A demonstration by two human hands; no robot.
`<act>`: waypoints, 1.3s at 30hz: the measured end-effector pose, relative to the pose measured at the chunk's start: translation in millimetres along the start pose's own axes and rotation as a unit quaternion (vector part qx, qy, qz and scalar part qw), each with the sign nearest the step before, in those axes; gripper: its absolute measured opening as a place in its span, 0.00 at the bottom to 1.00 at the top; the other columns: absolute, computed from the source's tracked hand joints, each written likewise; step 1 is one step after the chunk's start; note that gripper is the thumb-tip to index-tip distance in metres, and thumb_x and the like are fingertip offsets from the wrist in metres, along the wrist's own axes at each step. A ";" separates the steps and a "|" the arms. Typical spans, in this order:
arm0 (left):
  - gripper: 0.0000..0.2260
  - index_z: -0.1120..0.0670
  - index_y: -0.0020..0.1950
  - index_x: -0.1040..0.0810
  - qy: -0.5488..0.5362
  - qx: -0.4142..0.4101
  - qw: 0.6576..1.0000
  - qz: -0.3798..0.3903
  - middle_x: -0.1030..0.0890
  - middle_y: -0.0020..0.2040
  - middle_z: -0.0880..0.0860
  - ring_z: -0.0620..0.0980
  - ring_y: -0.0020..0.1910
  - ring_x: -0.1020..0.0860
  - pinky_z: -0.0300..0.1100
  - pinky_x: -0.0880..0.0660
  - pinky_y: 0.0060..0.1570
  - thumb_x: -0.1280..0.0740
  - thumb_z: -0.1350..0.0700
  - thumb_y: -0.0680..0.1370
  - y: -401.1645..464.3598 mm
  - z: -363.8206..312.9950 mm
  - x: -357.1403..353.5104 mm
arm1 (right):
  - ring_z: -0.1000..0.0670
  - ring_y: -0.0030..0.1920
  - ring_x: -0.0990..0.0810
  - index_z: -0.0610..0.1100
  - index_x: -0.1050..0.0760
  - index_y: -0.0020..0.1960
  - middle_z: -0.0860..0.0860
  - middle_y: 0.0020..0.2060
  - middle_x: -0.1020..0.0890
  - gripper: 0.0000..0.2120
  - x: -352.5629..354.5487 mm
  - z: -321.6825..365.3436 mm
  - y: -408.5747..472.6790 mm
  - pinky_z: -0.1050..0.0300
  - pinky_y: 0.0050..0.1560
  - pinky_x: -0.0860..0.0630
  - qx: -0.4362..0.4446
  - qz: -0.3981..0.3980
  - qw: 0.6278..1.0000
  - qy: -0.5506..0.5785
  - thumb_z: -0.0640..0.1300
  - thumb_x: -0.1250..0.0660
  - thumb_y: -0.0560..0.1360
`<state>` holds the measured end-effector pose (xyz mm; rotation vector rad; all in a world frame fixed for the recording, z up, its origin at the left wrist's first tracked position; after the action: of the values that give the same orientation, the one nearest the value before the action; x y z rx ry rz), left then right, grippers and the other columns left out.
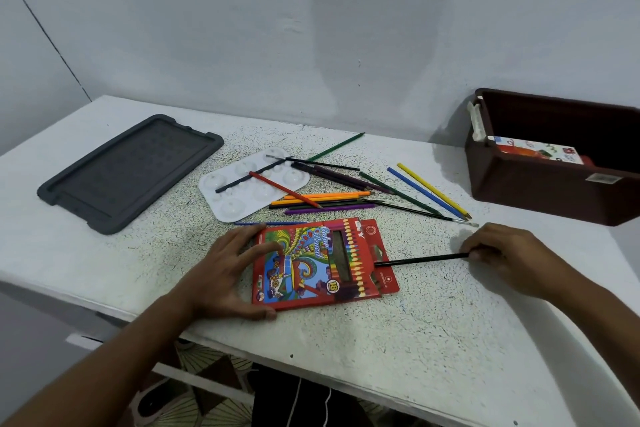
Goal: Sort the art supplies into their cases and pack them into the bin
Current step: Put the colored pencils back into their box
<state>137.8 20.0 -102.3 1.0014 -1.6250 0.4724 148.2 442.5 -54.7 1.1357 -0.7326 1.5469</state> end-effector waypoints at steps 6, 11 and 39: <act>0.43 0.40 0.73 0.36 0.008 0.000 1.000 0.000 0.38 0.75 0.53 0.54 0.72 0.38 0.56 0.36 0.68 0.33 0.24 0.62 -0.1 -0.7 0.1 | 0.66 0.46 0.22 0.52 0.17 0.50 0.63 0.44 0.19 0.12 -37.1 61.2 13.2 0.73 0.44 0.28 0.021 0.056 0.991 0.124 0.37 0.31 0.73; 0.43 0.40 0.73 0.36 0.008 0.004 1.000 0.004 0.39 0.76 0.52 0.53 0.73 0.39 0.55 0.37 0.68 0.32 0.24 0.62 -0.2 -0.1 -0.6 | 0.59 0.47 0.19 0.57 0.20 0.47 0.56 0.46 0.18 0.15 -70.5 90.2 20.6 0.64 0.44 0.21 -0.042 0.081 0.962 0.259 0.36 0.31 0.75; 0.43 0.39 0.73 0.37 0.006 0.001 1.000 -0.001 0.38 0.75 0.52 0.52 0.72 0.38 0.51 0.39 0.68 0.33 0.24 0.62 0.0 -2.2 1.2 | 0.46 0.66 0.34 0.46 0.31 0.71 0.46 0.66 0.30 0.21 -69.9 98.4 114.7 0.50 0.61 0.29 -0.026 0.004 0.997 -0.067 0.49 0.37 0.79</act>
<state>139.2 21.2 -100.6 1.0005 -1.6137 0.4787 68.6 297.3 -72.3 1.2067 -0.8632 1.4613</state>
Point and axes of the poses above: each hand's wrist, its own y-axis towards the middle knuckle, its own x-axis out of the back of the hand, z = x × y, the point moved 6 cm from there along y, towards the middle knuckle
